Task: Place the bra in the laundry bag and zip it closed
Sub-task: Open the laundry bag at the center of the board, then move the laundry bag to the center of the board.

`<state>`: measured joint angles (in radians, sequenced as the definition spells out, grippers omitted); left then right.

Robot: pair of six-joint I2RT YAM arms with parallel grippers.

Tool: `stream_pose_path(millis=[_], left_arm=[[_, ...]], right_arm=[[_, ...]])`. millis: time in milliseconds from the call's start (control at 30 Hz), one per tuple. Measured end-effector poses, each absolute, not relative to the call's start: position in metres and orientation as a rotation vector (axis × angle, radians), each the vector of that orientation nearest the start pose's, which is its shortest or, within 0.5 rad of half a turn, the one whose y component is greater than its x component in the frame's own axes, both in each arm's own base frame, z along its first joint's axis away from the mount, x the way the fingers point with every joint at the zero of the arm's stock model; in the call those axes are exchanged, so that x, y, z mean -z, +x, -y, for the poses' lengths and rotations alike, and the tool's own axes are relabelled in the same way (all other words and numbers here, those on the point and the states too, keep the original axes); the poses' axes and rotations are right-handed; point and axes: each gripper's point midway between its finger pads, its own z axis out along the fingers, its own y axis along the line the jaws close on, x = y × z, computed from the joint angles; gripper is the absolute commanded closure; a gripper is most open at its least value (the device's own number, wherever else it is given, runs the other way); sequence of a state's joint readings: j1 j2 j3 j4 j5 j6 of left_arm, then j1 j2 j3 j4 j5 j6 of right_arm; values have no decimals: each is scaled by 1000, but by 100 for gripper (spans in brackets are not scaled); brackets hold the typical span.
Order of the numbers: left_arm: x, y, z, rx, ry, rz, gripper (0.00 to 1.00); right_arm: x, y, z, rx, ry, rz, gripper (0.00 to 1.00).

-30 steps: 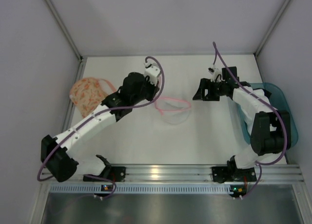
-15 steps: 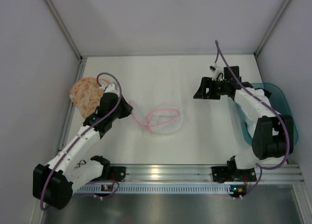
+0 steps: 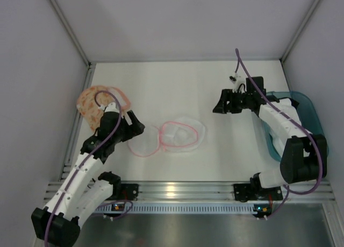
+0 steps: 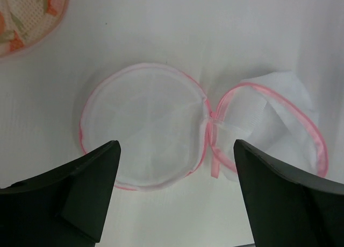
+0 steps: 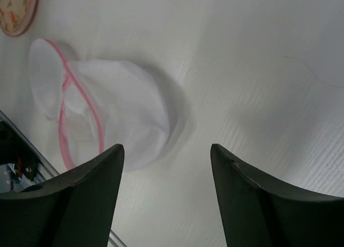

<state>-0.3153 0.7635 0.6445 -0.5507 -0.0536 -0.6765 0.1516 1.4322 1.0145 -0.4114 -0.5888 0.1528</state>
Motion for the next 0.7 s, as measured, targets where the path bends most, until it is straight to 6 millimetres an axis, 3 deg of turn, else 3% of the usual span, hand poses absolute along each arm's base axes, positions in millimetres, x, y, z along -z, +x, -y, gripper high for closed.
stream_pose_path(millis=[133,267,533,700], left_arm=[[-167,244,94,436,-281,-2201,20],[-168,248,108,477,-149,-2244,33],[-117,246,133,555,-58,-2469,42],[-77,243,152,537,52,-2624,40]], right_arm=[[-142,322,-166,-859,-340,-2365,34],[-137,311,-181,-876,-414,-2371,34],[-123,302,-174,-788,-448,-2423,33],[-141,307,-164,-734,-458,-2409,31]])
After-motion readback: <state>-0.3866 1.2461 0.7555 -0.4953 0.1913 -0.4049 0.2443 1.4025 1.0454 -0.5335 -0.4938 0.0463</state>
